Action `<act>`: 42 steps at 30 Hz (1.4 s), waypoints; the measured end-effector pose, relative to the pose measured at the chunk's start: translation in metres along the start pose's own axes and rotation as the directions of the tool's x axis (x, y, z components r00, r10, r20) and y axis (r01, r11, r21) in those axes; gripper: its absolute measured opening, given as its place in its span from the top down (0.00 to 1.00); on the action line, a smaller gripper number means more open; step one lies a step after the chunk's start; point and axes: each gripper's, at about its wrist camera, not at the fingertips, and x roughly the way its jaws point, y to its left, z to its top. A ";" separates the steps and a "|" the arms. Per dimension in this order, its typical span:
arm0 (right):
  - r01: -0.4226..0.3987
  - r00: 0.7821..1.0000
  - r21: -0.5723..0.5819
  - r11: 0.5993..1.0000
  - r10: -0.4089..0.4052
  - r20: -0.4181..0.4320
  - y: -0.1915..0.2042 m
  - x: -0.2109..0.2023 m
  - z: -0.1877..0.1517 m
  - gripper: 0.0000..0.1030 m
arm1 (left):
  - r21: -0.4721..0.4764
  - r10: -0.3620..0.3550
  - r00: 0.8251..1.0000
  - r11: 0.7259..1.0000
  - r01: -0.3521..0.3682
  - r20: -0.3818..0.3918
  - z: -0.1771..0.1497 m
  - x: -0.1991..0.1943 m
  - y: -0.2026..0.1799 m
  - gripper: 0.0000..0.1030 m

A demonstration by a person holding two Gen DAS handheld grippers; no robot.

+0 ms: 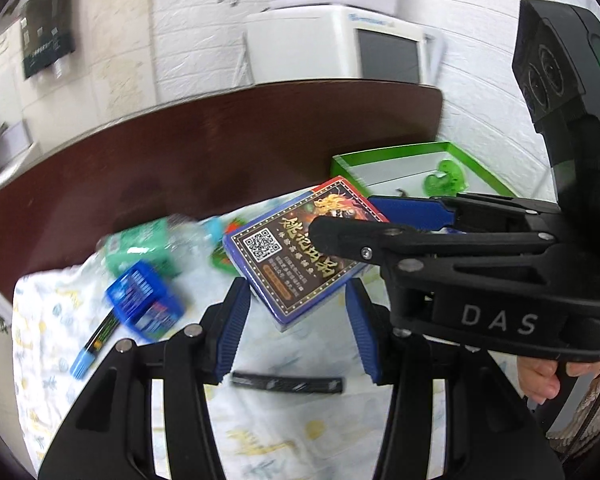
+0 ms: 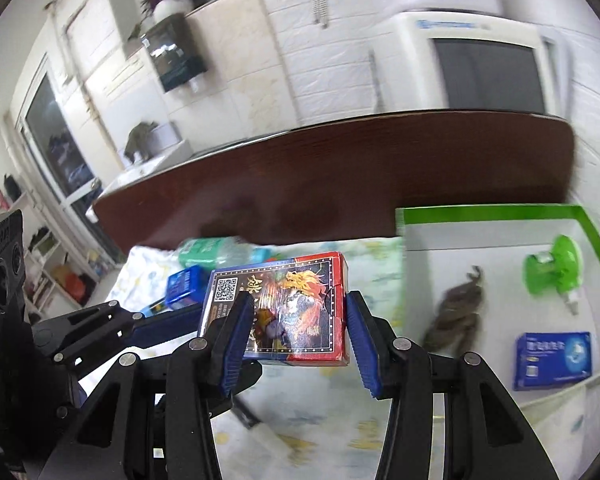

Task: Organize rigid objects
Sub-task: 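Carry the card box into the green-rimmed box and open the right gripper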

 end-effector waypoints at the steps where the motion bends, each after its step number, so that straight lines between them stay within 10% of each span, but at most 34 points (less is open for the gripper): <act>1: 0.012 1.000 0.021 1.000 -0.013 0.009 -0.012 -0.006 -0.001 0.51 | 0.019 -0.010 1.000 1.000 0.010 0.001 0.005 0.003 -0.010 0.53; 19: 0.116 0.990 0.269 0.956 -0.135 0.052 -0.168 -0.037 -0.005 0.51 | 0.223 -0.163 0.982 0.958 0.181 -0.096 0.076 0.097 -0.150 0.53; 42: 0.134 0.990 0.356 0.925 -0.144 0.003 -0.224 -0.016 -0.019 0.51 | 0.231 -0.193 0.959 0.943 0.239 -0.207 0.088 0.177 -0.188 0.53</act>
